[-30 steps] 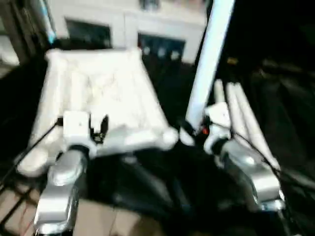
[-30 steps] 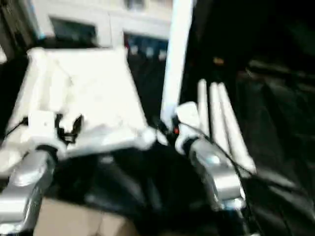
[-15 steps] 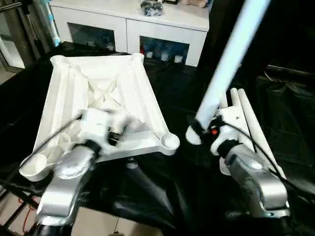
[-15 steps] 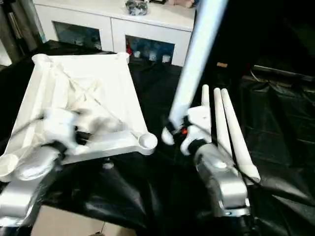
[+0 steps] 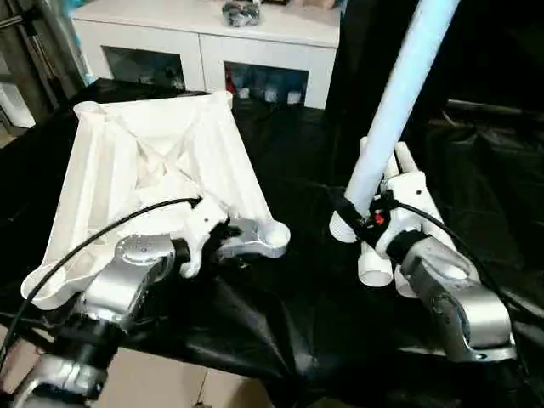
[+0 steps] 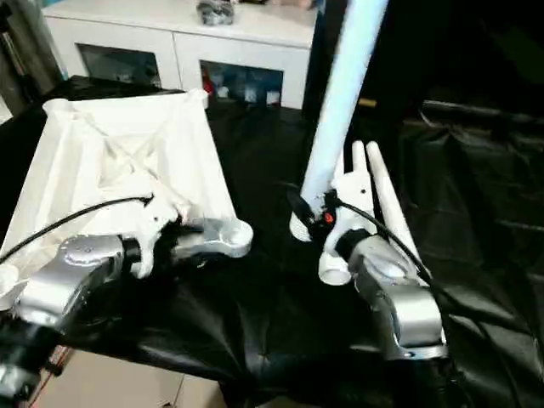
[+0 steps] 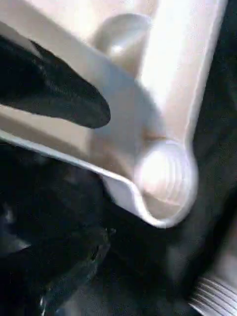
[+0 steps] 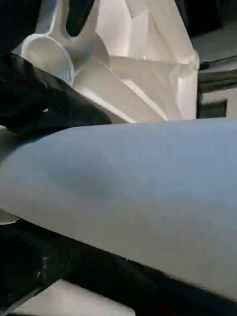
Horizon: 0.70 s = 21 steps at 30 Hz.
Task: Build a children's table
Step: Move to table, then insert table leg to table base
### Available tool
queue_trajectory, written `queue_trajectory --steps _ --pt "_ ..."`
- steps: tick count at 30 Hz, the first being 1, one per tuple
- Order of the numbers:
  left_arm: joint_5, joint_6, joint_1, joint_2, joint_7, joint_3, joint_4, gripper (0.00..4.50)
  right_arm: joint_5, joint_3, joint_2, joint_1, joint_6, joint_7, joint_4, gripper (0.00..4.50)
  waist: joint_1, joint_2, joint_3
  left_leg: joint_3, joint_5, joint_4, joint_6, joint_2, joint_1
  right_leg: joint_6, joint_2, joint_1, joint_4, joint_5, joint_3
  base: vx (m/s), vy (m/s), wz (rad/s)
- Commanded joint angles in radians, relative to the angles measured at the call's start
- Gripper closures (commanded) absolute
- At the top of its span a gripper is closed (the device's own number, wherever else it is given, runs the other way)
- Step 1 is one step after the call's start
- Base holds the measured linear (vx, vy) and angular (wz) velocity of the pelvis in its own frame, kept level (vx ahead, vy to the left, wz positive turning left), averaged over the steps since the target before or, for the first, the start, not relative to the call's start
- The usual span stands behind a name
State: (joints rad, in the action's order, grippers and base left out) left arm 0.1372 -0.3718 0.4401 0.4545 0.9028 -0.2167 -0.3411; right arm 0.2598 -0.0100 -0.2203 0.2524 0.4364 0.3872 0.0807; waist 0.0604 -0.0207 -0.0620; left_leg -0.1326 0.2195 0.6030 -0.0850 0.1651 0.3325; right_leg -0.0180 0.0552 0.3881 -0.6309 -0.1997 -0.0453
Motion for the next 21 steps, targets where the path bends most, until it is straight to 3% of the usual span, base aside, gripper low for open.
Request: queue_trajectory --steps 1,3,6,21 --pt "-0.013 -0.001 0.028 0.013 0.027 -0.006 -0.022 1.11 -0.001 -0.006 -0.010 0.013 0.000 0.009 0.006 2.61 0.006 0.014 0.066 0.001 0.099 -0.073 -0.001 0.038 0.013 -0.183 0.074 -0.057 0.077 -0.129 0.053 0.000 0.000 0.00" --pt "-0.008 -0.003 0.040 0.019 0.040 -0.001 -0.039 1.27 0.006 -0.004 -0.012 0.011 0.003 0.016 0.006 2.61 0.007 0.020 0.066 0.000 0.103 -0.073 -0.006 0.043 0.011 -0.200 0.075 -0.056 0.073 -0.109 0.052 0.000 0.000 0.00" --pt "-0.003 0.014 0.061 0.032 0.060 0.005 -0.078 1.51 0.017 0.002 -0.013 0.010 0.007 0.027 0.005 2.61 0.006 0.022 0.065 -0.003 0.115 -0.075 -0.007 0.044 0.011 -0.211 0.076 -0.056 0.074 -0.108 0.051 0.000 0.000 0.00" --pt "-0.028 0.067 0.096 0.068 0.150 -0.009 -0.185 2.88 0.014 0.002 -0.017 0.009 0.008 0.041 0.006 2.61 0.006 0.024 0.063 -0.006 0.127 -0.077 -0.015 0.048 0.010 -0.214 0.080 -0.056 0.076 -0.127 0.053 0.000 0.000 0.00"
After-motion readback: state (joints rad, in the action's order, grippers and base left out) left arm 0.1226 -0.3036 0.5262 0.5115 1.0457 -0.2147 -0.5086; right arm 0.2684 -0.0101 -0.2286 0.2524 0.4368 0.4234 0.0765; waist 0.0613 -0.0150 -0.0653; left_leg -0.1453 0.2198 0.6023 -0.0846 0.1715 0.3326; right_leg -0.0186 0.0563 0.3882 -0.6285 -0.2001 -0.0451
